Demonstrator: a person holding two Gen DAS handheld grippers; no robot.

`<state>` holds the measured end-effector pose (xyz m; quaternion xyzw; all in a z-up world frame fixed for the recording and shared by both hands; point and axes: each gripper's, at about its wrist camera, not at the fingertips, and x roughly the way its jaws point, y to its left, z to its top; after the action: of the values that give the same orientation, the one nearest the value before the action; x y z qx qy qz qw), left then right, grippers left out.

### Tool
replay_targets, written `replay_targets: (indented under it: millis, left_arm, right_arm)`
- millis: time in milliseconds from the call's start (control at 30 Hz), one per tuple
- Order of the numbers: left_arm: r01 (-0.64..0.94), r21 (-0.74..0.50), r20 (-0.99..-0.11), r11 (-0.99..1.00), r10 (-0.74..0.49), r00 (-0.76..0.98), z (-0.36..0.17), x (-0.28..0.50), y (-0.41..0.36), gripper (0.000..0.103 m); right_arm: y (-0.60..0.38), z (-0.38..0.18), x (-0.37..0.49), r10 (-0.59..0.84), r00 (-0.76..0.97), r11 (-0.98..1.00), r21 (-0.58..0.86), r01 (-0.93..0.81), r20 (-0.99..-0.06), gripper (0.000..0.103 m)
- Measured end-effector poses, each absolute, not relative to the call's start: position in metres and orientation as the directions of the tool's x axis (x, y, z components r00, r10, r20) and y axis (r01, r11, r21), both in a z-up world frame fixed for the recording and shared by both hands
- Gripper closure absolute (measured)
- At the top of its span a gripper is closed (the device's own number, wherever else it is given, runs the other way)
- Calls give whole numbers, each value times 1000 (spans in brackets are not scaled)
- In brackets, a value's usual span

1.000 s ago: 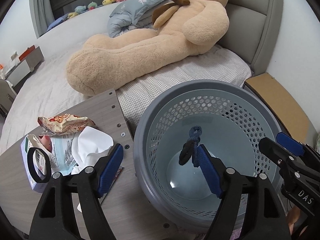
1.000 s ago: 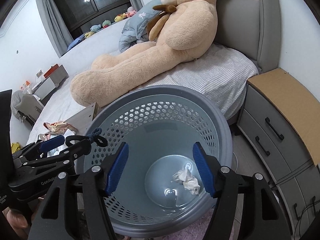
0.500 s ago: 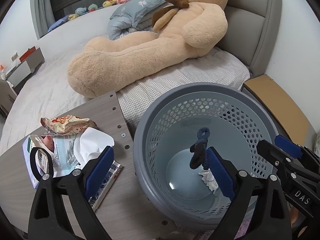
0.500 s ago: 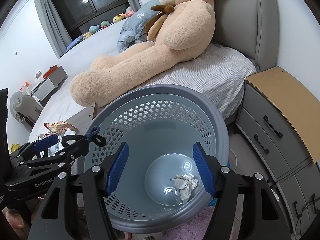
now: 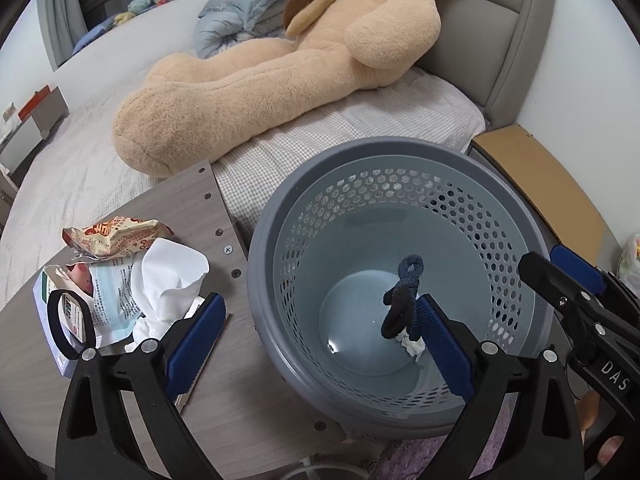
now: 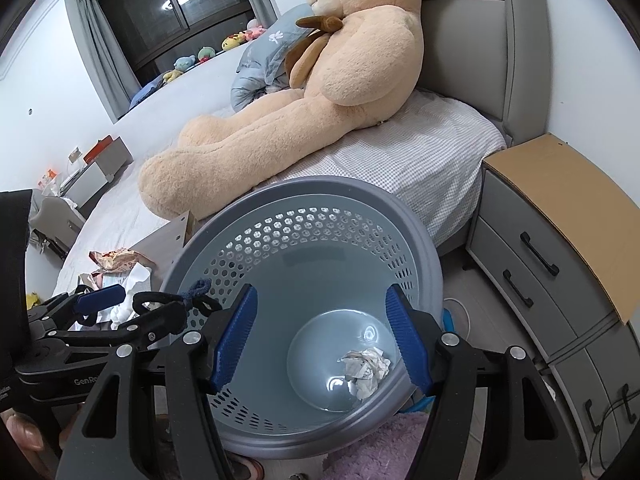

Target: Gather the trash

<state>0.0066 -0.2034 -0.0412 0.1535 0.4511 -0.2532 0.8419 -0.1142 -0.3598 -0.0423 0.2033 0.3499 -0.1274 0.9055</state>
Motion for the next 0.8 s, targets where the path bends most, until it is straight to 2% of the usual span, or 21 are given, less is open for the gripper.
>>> replay_targets:
  millis: [100,233,333,400,433,500,600,700,767,800]
  left_arm:
    - [600,1,-856,800,-310,415,-40,10,-202,9]
    - [603,-114,-863,789,-380,334,-34,23,-193,9]
    - [593,-4,-853,805,-312,418,-30,22,-194,9]
    - [646,-32,-841,762,-370,395,-25,16,-194,9]
    - [653,-13,-841,758,-361,402,-25,14,-195,9]
    - [638,97,-837,764,-284,468,-27,12,-199,9]
    - [653,27,-846,757,-330,418,-28,17,-193,9]
    - [660,79,-831,747,-316,458,-23,14,-190,9]
    - [679,-25,-835,734,-389,390,-22,19,-184,9]
    - [675,-21,-849,738,-370,378,-26,21,-185,9]
  right_arm:
    - [-360,-40,-115,-93,724,885,276,375,-684,39]
    - [-360,-38,-117,-101,725,885,272,378,-681,39]
    - [-360,-37,-118,-105,725,885,270,381,-680,39]
    - [-359,-35,-119,-109,727,886,266,381,-678,39]
    - [-359,-34,-119,-111,726,886,264,382,-678,39]
    - [-359,-34,-119,-112,726,886,263,382,-679,39]
    - [-358,-33,-120,-106,729,888,266,376,-676,39]
    - [-358,-33,-120,-107,727,890,261,375,-678,39]
    - [-358,-33,-120,-108,728,889,263,376,-677,39]
    - [-358,-33,-121,-107,728,889,263,376,-677,39]
